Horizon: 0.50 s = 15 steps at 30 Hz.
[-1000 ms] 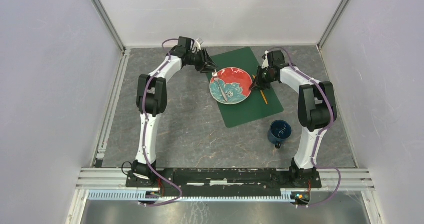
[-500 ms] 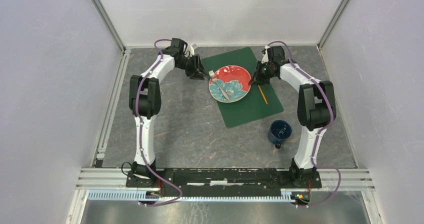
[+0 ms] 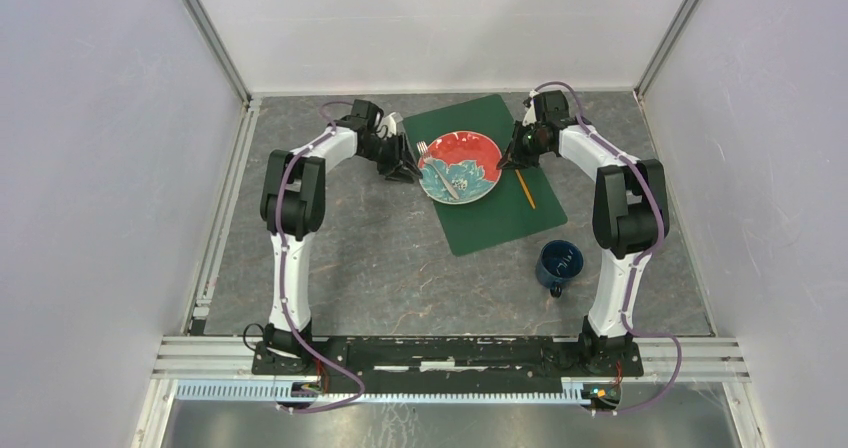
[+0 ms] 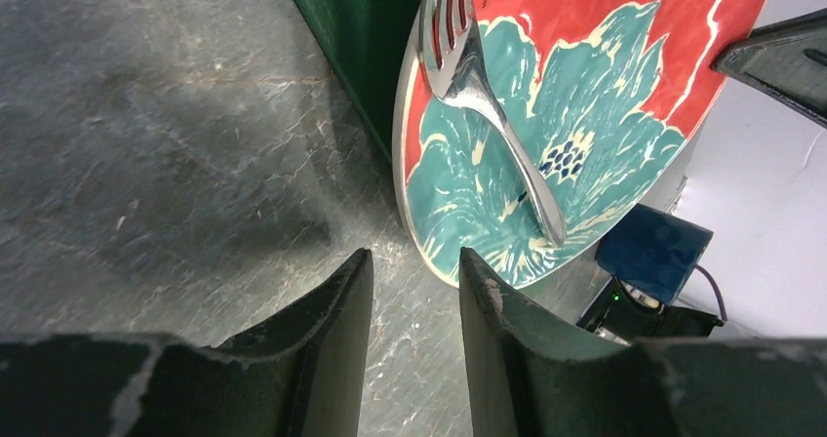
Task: Set the dinner table for one person
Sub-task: Move the napkin to the center of the board.
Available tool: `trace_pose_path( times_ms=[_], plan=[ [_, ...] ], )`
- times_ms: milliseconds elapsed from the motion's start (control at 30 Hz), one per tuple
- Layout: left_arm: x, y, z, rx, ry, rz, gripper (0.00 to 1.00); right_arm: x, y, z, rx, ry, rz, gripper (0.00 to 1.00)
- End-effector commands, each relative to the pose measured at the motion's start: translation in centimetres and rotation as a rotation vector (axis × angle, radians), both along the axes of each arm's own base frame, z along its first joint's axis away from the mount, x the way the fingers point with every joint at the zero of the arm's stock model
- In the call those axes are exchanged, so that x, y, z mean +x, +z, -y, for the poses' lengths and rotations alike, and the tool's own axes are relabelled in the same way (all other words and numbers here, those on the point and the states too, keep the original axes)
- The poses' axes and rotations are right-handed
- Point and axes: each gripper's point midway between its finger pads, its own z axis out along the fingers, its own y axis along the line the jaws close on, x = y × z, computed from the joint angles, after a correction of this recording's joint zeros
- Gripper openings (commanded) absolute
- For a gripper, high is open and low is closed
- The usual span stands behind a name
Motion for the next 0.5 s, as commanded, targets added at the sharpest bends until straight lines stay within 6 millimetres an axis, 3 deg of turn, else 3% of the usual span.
trace_pose_path(
  times_ms=[0, 200, 367, 467],
  plan=[
    [1.5, 2.7, 1.2, -0.064, -0.024, 0.136, 0.44, 1.4, 1.9, -1.3, 0.040, 0.015, 0.059, 0.00],
    [2.1, 1.9, 2.0, -0.081, -0.026, 0.155, 0.41, 1.2, 1.8, -1.2, 0.043, 0.006, 0.058, 0.00],
    [2.7, 2.2, 2.4, -0.083, -0.028, 0.185, 0.20, 1.2, 1.8, -1.2, 0.041, 0.000, 0.056, 0.00],
    [3.3, 2.5, 2.6, -0.089, -0.018, 0.206, 0.18, 1.2, 1.9, -1.2, 0.043, -0.004, 0.059, 0.00]
  ],
)
